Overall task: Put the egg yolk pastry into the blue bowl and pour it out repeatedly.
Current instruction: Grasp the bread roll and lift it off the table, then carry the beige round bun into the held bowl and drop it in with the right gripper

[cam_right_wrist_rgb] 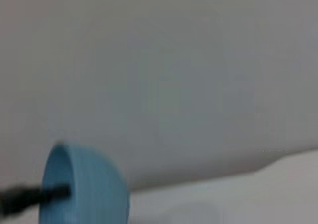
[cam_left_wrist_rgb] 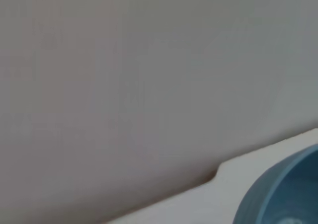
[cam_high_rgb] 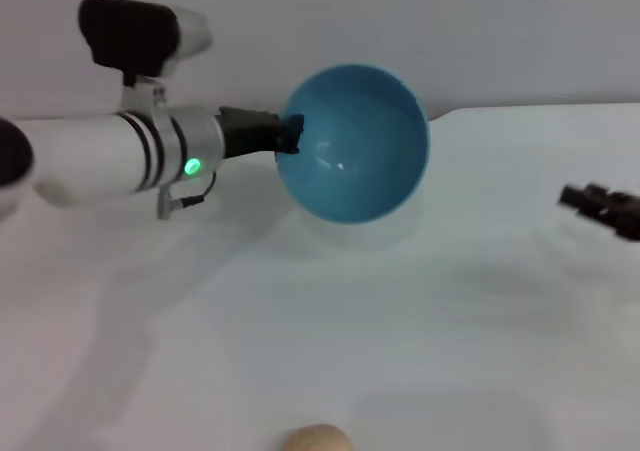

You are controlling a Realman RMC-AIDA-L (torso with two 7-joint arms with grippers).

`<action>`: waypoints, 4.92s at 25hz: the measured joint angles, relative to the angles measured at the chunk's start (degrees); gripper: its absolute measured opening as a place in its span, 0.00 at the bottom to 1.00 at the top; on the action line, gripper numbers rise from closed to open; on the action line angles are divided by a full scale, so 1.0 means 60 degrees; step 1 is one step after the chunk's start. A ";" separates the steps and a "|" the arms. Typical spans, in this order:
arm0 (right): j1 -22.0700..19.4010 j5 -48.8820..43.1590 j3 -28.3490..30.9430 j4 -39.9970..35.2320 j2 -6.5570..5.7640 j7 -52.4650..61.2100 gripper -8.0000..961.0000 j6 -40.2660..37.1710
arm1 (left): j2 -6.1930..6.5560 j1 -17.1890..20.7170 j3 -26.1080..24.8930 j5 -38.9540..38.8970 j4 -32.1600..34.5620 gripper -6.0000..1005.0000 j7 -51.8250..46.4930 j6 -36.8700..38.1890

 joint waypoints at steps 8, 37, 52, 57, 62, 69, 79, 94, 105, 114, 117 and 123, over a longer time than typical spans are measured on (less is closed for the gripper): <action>0.0884 -0.2206 -0.1117 -0.0003 0.0049 0.0165 0.41 0.0012 | 0.0204 -0.1334 -0.2984 0.3487 0.0918 0.02 -0.2349 -0.3944; 0.2769 -0.1646 -0.8582 -0.0755 0.0202 0.3591 0.38 -0.1237 | 0.0077 -0.1499 -0.3360 0.6042 0.0181 0.02 -0.4729 -0.5597; 0.3362 0.0447 -1.2479 -0.0750 0.0262 0.3938 0.36 0.0937 | 0.0061 -0.1533 -0.3295 0.6046 0.0146 0.02 -0.4668 -0.5442; 0.3619 0.0421 -1.3372 -0.0699 0.0266 0.4730 0.36 0.1454 | 0.0062 -0.1537 -0.3300 0.6045 0.0077 0.02 -0.4656 -0.5425; 0.3632 0.0444 -1.3418 -0.0599 0.0263 0.4762 0.35 0.1558 | 0.0077 -0.1538 -0.3288 0.6045 0.0061 0.02 -0.4641 -0.5387; 0.3619 0.0448 -1.3622 -0.0530 0.0271 0.4780 0.34 0.1720 | 0.0077 -0.1536 -0.3284 0.6045 0.0046 0.02 -0.4627 -0.5382; 0.3453 0.0455 -1.3471 -0.0574 0.0230 0.4834 0.30 0.1679 | 0.0077 -0.1531 -0.3270 0.6045 0.0037 0.02 -0.4564 -0.5437; 0.2105 0.0196 -0.8942 -0.1349 -0.0032 0.4187 0.14 -0.1463 | 0.0062 -0.1548 -0.3238 0.6051 -0.0082 0.02 -0.4396 -0.5640; 0.1747 0.0093 -0.6160 -0.2665 -0.0027 0.3637 0.07 -0.2568 | 0.0017 -0.1606 -0.2523 0.6039 -0.0083 0.02 -0.4469 -0.6213; 0.1560 0.0082 -0.4508 -0.2505 0.0046 0.2806 0.08 -0.2291 | -0.0021 -0.1710 -0.2376 0.5832 -0.0091 0.02 -0.4475 -0.6794; 0.1527 0.0082 -0.4495 -0.2355 0.0048 0.2796 0.09 -0.2116 | -0.0025 -0.1765 -0.2374 0.5679 -0.0139 0.02 -0.4442 -0.6891; 0.1575 0.0072 -0.4604 -0.2267 0.0031 0.2735 0.10 -0.2035 | -0.0026 -0.1770 -0.2252 0.5582 -0.0402 0.02 -0.4420 -0.6957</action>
